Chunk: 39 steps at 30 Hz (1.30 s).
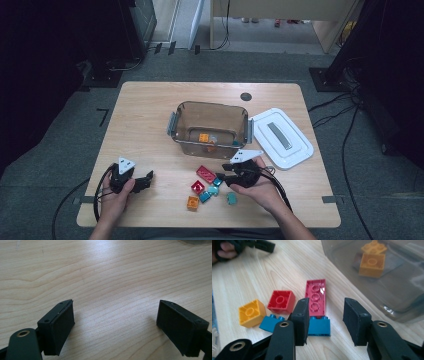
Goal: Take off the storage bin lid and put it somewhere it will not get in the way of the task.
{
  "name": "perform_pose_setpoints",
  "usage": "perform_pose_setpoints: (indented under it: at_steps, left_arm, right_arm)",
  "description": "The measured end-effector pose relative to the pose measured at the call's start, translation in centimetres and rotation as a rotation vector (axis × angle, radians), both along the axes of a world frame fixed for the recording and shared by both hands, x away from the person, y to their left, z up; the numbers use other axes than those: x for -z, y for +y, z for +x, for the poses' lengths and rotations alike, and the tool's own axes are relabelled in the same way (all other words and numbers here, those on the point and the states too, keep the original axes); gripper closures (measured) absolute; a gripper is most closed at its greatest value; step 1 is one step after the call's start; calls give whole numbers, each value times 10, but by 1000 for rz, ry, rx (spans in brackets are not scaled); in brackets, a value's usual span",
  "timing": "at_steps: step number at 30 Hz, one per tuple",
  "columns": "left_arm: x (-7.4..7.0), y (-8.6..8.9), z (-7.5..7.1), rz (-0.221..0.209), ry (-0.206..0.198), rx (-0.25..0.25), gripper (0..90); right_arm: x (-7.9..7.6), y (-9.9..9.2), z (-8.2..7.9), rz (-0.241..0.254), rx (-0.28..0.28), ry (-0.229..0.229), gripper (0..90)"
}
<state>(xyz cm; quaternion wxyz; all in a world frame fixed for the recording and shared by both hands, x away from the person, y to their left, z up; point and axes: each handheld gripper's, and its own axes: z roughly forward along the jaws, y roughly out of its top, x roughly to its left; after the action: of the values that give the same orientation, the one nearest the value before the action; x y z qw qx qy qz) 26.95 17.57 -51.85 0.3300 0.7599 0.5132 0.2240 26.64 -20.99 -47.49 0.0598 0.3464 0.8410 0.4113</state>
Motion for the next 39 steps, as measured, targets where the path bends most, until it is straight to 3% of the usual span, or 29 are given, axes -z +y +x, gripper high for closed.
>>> perform_pose_setpoints:
  at_steps: [9,20,27,39]
  left_arm:
    - [0,0,0,1,0,5,145]
    - [0,0,0,1,0,5,145]
    - [0,0,0,1,0,5,145]
    - [0,0,0,1,0,5,144]
  right_arm:
    - [16,10,-3,-75,-15,0,562]
    - [24,17,-3,-121,-29,31,526]
    - [27,18,-3,-132,-40,41,587]
    - [17,14,-4,-94,-48,29,596]
